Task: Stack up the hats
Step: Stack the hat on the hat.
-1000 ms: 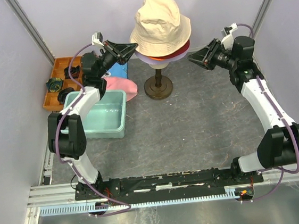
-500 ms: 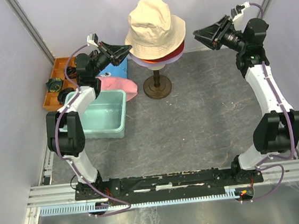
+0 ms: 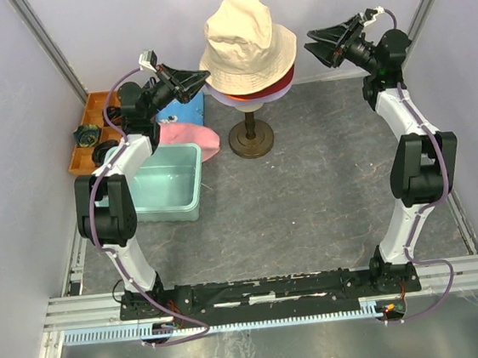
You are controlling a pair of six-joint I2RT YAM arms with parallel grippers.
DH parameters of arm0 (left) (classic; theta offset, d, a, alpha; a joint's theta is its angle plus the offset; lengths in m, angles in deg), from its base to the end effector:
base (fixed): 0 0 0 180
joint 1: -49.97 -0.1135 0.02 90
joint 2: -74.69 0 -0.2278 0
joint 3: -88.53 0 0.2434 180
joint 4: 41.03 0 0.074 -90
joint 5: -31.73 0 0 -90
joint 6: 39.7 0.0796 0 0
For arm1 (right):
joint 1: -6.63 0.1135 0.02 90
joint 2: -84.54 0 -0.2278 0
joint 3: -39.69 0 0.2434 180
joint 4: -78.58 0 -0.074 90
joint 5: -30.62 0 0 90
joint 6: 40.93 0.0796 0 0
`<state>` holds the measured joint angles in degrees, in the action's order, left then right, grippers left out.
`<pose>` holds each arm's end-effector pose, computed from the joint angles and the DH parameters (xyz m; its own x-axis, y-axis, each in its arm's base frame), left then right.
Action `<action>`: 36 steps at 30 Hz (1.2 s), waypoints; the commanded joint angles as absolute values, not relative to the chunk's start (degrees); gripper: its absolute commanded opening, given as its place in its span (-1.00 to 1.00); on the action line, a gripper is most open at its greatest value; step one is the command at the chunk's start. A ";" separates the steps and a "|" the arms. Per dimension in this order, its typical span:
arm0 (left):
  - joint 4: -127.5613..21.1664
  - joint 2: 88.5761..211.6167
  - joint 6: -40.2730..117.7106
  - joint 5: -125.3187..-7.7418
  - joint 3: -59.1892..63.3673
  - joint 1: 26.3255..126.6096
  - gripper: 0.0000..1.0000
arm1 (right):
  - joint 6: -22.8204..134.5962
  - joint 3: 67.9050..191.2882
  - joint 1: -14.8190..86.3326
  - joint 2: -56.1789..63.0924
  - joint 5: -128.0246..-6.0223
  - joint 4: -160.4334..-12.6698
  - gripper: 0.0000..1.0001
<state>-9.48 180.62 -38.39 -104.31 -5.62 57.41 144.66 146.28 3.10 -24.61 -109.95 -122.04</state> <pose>0.4313 -0.1141 0.3266 -0.7537 -0.6014 -0.2649 0.3527 -0.0301 -0.9352 0.4592 0.0333 0.3564 -0.7207 0.6778 -0.1457 -0.2404 -0.0472 0.9695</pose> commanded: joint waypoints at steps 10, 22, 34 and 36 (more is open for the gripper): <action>-9.13 180.85 -39.21 -104.17 -8.79 57.07 -0.90 | 151.76 151.26 5.51 -26.50 -108.69 -131.92 0.04; -8.54 181.30 -39.75 -104.15 -9.62 57.02 -0.92 | 148.97 153.45 7.27 -26.92 -108.59 -127.59 0.03; -8.02 181.39 -40.16 -104.06 -9.68 57.00 -0.94 | 145.93 154.73 7.54 -27.26 -108.95 -124.09 0.03; -8.02 181.39 -40.14 -104.06 -9.68 56.99 -0.94 | 146.01 155.41 7.95 -27.70 -108.88 -123.88 0.03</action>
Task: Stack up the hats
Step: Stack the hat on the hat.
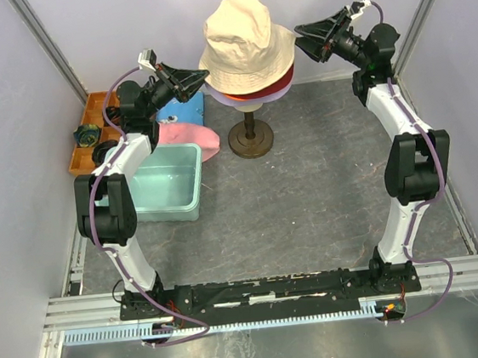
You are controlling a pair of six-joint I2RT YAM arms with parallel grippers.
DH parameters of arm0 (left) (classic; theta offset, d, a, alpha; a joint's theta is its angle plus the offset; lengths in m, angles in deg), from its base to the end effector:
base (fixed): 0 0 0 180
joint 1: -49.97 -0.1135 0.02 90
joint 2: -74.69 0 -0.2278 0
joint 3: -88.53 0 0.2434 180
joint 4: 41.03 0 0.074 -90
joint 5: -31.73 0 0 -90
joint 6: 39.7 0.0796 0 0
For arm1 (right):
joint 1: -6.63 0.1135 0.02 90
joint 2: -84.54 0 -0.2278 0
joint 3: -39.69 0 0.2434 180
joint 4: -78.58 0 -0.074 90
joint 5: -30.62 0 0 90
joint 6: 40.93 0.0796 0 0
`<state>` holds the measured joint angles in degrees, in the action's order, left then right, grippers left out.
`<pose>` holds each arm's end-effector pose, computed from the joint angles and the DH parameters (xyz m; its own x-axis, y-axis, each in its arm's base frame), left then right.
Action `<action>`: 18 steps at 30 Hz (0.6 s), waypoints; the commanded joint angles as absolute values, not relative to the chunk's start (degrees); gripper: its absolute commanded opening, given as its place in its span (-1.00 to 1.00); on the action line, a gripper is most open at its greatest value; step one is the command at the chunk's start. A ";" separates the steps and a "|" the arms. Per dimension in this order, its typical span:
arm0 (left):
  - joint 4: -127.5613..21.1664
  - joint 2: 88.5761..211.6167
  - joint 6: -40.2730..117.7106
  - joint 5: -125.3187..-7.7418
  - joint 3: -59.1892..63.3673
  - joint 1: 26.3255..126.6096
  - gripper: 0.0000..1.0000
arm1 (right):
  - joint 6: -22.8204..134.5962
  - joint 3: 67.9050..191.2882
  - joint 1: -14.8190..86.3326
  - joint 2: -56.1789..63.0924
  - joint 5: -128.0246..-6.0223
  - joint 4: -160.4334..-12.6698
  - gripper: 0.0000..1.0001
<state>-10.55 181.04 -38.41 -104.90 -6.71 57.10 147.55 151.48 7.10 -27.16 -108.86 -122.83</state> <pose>0.4337 -0.1126 0.3279 -0.7581 -0.5971 -0.2623 0.3463 -0.0277 -0.9377 0.4641 0.0643 0.3716 -0.7588 0.6364 -0.1384 -0.2574 -0.0979 0.9613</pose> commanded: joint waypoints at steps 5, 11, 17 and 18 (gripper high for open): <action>-7.97 181.43 -40.23 -104.06 -9.79 57.00 -0.94 | 146.25 157.50 9.40 -28.63 -108.66 -123.39 0.03; -7.93 181.56 -40.32 -103.97 -9.85 56.95 -0.94 | 146.67 158.61 10.01 -29.27 -108.56 -123.37 -0.10; -8.01 181.91 -40.39 -103.89 -10.16 56.98 -0.94 | 148.20 155.78 9.88 -28.93 -108.40 -126.22 -0.87; -8.02 181.98 -40.36 -103.88 -10.20 56.96 -0.94 | 148.21 154.60 9.77 -28.54 -108.30 -126.85 -0.93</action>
<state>-10.59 181.06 -38.41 -104.90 -6.80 57.06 147.77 155.43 9.64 -29.65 -108.64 -122.02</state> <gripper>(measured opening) 0.163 0.096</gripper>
